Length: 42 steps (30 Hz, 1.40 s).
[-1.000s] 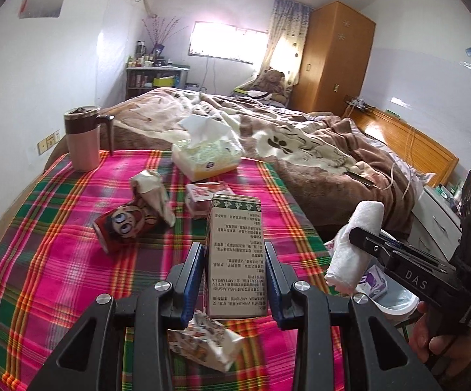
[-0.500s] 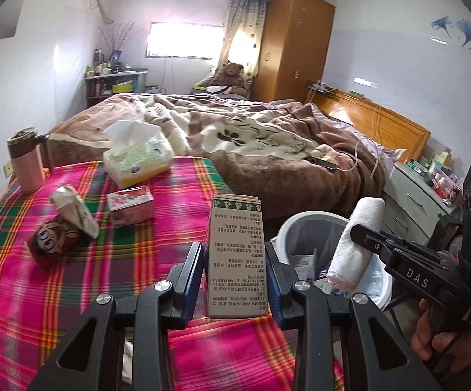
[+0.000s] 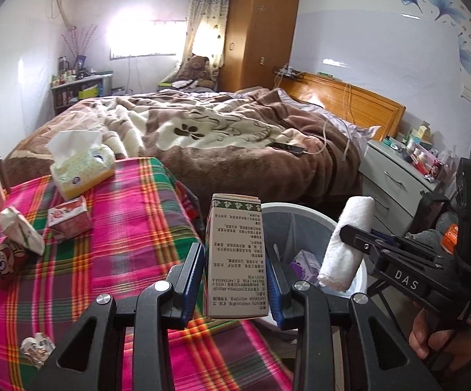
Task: Collect trash
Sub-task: 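Carry the rolled cloth and medicine box over the white bin with both grippers, then open both grippers to drop the rolled cloth and medicine box into the bin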
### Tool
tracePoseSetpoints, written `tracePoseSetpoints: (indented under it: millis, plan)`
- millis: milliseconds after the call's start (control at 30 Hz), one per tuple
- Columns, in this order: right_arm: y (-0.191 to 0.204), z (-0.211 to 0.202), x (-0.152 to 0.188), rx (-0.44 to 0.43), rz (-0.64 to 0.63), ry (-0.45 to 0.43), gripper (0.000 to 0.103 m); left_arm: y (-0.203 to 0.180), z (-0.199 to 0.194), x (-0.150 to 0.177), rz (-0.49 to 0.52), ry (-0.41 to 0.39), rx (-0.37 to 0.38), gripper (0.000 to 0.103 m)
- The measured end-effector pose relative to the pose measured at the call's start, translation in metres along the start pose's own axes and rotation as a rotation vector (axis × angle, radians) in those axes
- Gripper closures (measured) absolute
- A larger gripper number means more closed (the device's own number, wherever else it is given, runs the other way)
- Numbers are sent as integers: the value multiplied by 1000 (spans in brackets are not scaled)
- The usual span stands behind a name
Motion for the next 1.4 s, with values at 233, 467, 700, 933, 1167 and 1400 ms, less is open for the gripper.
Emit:
tracePoseSetpoints:
  millis: [233, 467, 700, 933, 1167, 1400]
  plan:
    - [-26, 6, 6, 46, 8, 40, 84, -28, 25, 4, 34, 39, 36, 67]
    - [-37, 16, 13, 57, 3, 89, 83, -43, 44, 6, 61, 65, 41, 67]
    - [-47, 23, 16, 67, 2, 116, 82, -54, 63, 8, 69, 90, 48, 67]
    - [-53, 26, 17, 103, -18, 130, 77, -55, 73, 9, 54, 110, 64, 57]
    - [-52, 24, 17, 90, -6, 119, 53, -49, 73, 7, 40, 104, 54, 49]
    - [-48, 20, 14, 94, -6, 102, 53, -37, 64, 7, 31, 84, 35, 48]
Point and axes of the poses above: each gripper's, at about its wrist camera, not at the fingertips, and z roughly the way its jaws point, y to its left, x to its underside, the point moved 8 cm from there along z, roughly the way its jaws point, and after that the axes turned 5 degrees about -x, right-handed, at the moved point
